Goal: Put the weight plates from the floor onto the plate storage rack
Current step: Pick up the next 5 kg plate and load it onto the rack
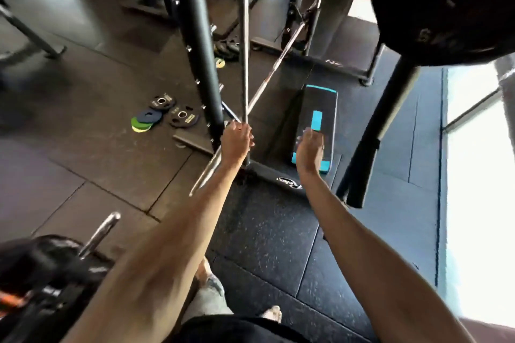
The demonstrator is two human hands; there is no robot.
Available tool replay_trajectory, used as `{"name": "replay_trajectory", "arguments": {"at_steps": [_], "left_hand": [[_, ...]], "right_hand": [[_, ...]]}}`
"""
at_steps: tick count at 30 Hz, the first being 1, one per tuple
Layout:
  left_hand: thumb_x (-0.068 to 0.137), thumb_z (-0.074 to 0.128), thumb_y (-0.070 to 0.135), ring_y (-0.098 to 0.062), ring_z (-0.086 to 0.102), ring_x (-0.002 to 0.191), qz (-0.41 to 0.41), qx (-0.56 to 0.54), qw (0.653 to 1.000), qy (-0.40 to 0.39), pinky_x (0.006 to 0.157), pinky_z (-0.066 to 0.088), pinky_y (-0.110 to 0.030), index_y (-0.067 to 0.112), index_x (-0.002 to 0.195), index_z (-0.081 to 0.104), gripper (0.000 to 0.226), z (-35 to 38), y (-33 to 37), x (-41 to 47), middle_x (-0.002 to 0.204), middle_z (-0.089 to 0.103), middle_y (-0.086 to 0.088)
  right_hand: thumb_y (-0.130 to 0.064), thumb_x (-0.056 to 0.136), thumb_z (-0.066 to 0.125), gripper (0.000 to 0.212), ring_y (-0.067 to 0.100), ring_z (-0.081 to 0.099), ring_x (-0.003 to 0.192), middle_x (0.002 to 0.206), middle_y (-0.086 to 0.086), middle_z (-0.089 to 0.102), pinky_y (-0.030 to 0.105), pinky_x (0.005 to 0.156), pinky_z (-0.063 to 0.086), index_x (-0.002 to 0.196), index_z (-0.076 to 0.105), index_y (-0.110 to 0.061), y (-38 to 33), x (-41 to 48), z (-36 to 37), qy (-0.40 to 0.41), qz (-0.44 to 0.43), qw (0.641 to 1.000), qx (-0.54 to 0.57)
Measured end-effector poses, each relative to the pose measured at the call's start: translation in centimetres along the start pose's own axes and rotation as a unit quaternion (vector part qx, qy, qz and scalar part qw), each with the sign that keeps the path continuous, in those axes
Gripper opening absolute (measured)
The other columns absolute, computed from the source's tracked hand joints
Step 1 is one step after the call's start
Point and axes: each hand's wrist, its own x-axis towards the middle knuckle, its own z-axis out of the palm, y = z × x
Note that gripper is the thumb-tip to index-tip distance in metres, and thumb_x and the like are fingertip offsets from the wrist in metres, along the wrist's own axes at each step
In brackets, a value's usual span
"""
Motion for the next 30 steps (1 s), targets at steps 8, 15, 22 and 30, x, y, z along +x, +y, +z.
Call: {"name": "replay_trajectory", "arguments": {"at_steps": [8, 15, 22, 30], "left_hand": [[0.093, 0.050, 0.019, -0.035, 0.067, 0.074, -0.208, 0.190, 0.959, 0.027, 0.064, 0.055, -0.036, 0.004, 0.075, 0.063, 0.027, -21.3, -9.8, 3.3, 0.082, 0.067, -0.021], [0.097, 0.045, 0.018, -0.022, 0.057, 0.050, -0.252, 0.245, 0.936, 0.015, 0.041, 0.040, -0.022, 0.008, 0.067, 0.056, 0.034, -36.7, -12.8, 8.4, 0.066, 0.062, -0.012], [0.093, 0.043, 0.010, -0.021, 0.048, 0.056, -0.244, 0.279, 0.929, -0.007, 0.050, 0.028, -0.026, 0.011, 0.059, 0.046, 0.034, -46.3, -13.4, 15.7, 0.063, 0.050, -0.013], [0.094, 0.046, 0.016, -0.024, 0.057, 0.066, -0.275, 0.240, 0.931, -0.007, 0.059, 0.039, -0.032, 0.011, 0.067, 0.048, 0.028, -51.0, -14.0, 29.3, 0.067, 0.054, -0.012]], "right_hand": [[-0.047, 0.084, 0.051, 0.028, 0.034, 0.071, 0.091, 0.091, 0.015, 0.074, 0.050, 0.085, 0.057, 0.073, 0.056, -0.023, 4.4, -8.6, 21.6, -0.339, 0.017, 0.916, -0.216], [-0.039, 0.090, 0.052, 0.024, 0.036, 0.071, 0.092, 0.092, 0.016, 0.074, 0.048, 0.083, 0.058, 0.085, 0.059, -0.017, 3.0, -13.5, 38.1, -0.445, -0.034, 0.829, -0.336], [-0.033, 0.093, 0.053, 0.015, 0.031, 0.069, 0.094, 0.098, 0.010, 0.071, 0.050, 0.089, 0.056, 0.083, 0.056, -0.023, -0.2, -15.7, 49.0, -0.487, -0.038, 0.786, -0.379], [-0.030, 0.094, 0.052, 0.013, 0.035, 0.068, 0.099, 0.103, 0.015, 0.072, 0.050, 0.090, 0.055, 0.090, 0.059, -0.018, -1.2, -10.4, 61.3, -0.486, -0.028, 0.778, -0.398]]}}
